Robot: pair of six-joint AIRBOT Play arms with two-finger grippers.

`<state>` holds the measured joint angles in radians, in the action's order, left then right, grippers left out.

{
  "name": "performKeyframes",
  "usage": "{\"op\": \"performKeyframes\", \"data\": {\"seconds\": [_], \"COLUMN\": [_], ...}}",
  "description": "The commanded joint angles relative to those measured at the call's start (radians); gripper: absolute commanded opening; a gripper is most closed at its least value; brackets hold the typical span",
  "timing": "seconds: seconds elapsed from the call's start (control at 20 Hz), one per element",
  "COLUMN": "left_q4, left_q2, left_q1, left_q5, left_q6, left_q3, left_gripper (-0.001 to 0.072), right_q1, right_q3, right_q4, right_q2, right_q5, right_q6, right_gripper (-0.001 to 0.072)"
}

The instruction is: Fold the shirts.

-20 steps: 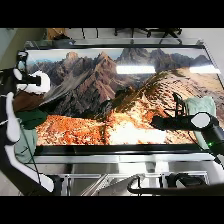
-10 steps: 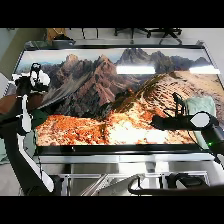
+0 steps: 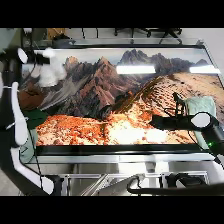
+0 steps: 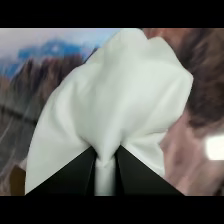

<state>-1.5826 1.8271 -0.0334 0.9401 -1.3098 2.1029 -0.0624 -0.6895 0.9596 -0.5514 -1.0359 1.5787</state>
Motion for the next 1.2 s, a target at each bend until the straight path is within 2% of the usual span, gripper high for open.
{"op": "performKeyframes", "data": {"seconds": [0.0,0.2,0.4,0.55,0.6,0.65,0.7,0.9,1.0,1.1,1.15], "left_q4": [0.267,0.383,0.384,0.438,0.457,0.457,0.452,0.454,0.456,0.462,0.464], "left_q2": [-0.231,-0.377,-0.397,-0.356,-0.34,-0.335,-0.335,-0.414,-0.515,-0.637,-0.692], "left_q1": [0.124,0.293,0.492,0.597,0.612,0.615,0.6,0.407,0.315,0.269,0.259], "left_q5": [0.193,0.325,0.232,0.148,0.17,0.209,0.266,0.481,0.531,0.445,0.335], "left_q6": [-0.007,-0.055,-0.116,-0.161,-0.158,-0.159,-0.161,-0.161,-0.161,-0.161,-0.161], "left_q3": [-0.074,-0.342,-0.638,-0.758,-0.762,-0.75,-0.719,-0.599,-0.724,-0.962,-1.094], "left_gripper": [0.0009,0.0009,0.0011,0.002,0.0274,0.0623,0.0668,0.0668,0.0668,0.0668,0.0668], "right_q1": [-0.001,-0.001,-0.001,0.0,0.001,0.001,0.001,0.076,0.13,0.162,0.163], "right_q3": [0.0,0.0,0.0,0.0,-0.001,-0.007,-0.019,-0.105,-0.124,-0.132,-0.137], "right_q4": [-0.04,-0.041,-0.04,-0.04,-0.04,-0.04,-0.037,-0.037,-0.041,-0.048,-0.06], "right_q2": [0.001,0.003,0.002,0.002,0.002,0.002,0.002,-0.043,-0.103,-0.179,-0.227], "right_q5": [0.014,-0.011,-0.042,-0.042,-0.042,-0.042,-0.041,-0.042,-0.042,-0.04,-0.036], "right_q6": [0.0,-0.001,-0.023,-0.055,-0.077,-0.09,-0.091,-0.114,-0.153,-0.213,-0.253], "right_gripper": [0.0014,0.0013,0.0014,0.0019,0.0034,0.0196,0.0364,0.0383,0.0383,0.0383,0.0384]}}
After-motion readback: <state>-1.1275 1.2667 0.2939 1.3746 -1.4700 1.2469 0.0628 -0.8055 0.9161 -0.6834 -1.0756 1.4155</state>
